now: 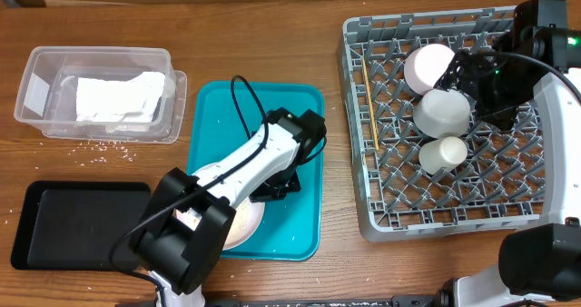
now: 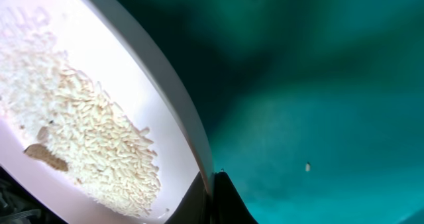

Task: Sort waste into correct bins and load items into the dishwasher
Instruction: 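Grasp the white rice plate rim with the left gripper and lift, then carry the plate left and tilt it to dump rice onto the black tray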

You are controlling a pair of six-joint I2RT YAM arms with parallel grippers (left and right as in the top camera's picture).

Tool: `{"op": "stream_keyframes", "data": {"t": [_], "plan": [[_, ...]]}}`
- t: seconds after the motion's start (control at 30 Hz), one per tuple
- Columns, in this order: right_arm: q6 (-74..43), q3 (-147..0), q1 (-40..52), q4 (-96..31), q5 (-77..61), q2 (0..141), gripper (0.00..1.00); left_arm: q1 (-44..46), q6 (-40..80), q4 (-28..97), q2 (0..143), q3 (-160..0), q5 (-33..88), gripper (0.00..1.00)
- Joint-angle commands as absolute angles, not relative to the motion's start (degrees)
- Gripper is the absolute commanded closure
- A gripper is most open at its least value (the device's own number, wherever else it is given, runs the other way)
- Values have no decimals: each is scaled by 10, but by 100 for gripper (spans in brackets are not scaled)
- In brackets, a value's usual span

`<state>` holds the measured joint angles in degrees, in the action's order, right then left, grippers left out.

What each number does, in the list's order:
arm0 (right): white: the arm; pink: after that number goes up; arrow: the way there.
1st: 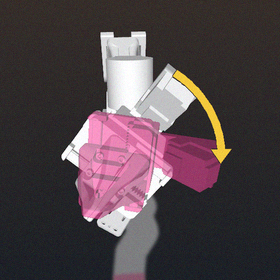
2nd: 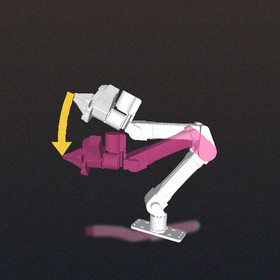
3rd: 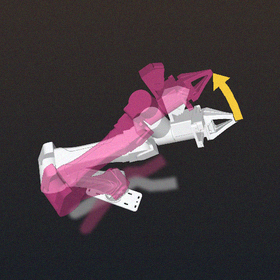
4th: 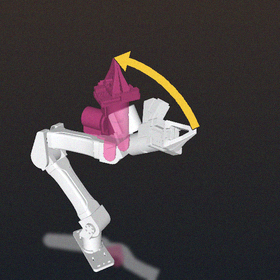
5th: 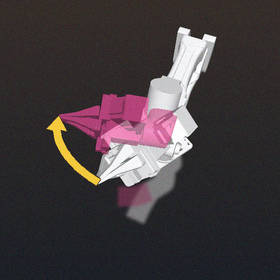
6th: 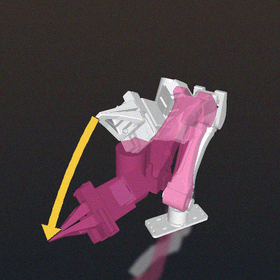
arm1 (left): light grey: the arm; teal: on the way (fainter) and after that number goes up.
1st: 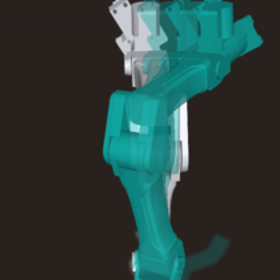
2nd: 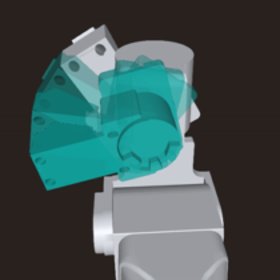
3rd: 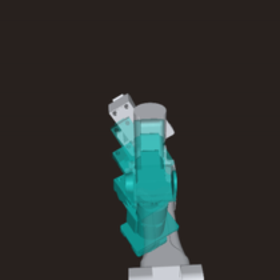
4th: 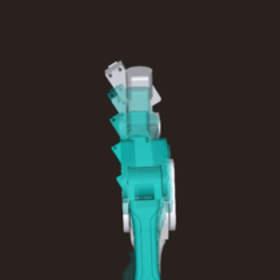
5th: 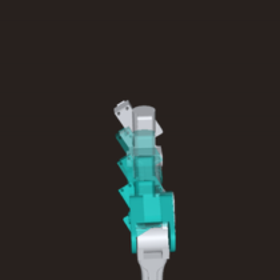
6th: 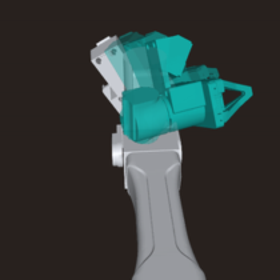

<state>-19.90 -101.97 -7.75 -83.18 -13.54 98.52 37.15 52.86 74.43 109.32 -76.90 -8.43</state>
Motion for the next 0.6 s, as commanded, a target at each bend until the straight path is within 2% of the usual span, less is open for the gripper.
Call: {"op": "stream_keyframes", "data": {"t": [0.0,0.23,0.33,0.57], "plan": [[-202,-1021,-78,-830,-135,965,0,371,545,787,1095,-826,-109,96],[-202,-1021,-78,-830,-135,965,0,354,561,881,1095,-897,-112,96],[-202,-1021,-78,-830,-135,965,0,319,579,937,1095,-927,-125,96],[-202,-1021,-78,-830,-135,965,0,210,562,968,1094,-932,-143,96]]}}
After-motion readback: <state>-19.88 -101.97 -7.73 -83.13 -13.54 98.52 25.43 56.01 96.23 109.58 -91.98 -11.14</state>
